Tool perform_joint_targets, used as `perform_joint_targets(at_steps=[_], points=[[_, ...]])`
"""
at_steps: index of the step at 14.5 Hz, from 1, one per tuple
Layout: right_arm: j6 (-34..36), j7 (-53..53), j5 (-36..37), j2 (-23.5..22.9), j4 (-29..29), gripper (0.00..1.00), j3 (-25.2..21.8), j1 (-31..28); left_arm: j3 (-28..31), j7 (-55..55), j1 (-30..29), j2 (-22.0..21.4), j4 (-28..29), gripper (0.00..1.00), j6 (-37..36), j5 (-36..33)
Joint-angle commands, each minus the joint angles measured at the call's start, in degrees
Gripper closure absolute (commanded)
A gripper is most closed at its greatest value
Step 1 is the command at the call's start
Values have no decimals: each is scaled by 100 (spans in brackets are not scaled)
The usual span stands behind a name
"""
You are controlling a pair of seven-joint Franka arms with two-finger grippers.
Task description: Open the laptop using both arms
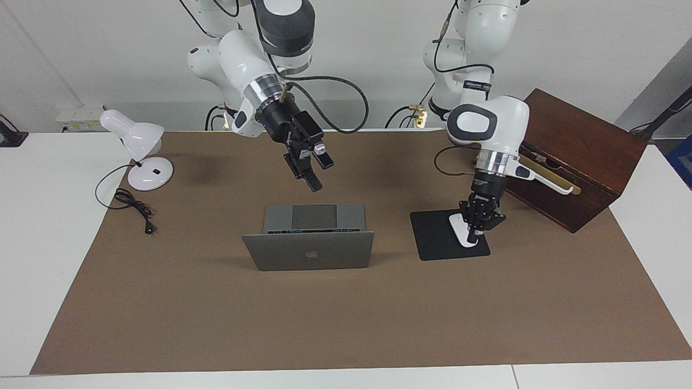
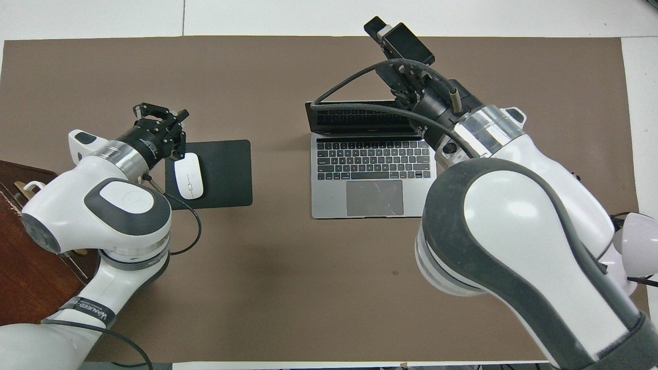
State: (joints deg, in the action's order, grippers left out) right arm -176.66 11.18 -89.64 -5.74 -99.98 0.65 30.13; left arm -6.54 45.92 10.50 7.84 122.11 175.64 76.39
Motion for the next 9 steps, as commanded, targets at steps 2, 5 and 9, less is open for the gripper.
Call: perform_joint_targets(at_steps=[2, 5, 9], points=[[726, -63, 1130, 3, 119, 0, -47, -305, -49, -118, -679, 147, -476, 100, -766, -982], [1728, -55, 2395, 38, 127, 0, -39, -858, -49, -118, -1040, 297, -766, 100, -1241, -1871], [2845, -2, 3652, 38, 355, 0, -30, -1438, -22, -118, -1208, 490, -1083, 100, -1610, -3248]])
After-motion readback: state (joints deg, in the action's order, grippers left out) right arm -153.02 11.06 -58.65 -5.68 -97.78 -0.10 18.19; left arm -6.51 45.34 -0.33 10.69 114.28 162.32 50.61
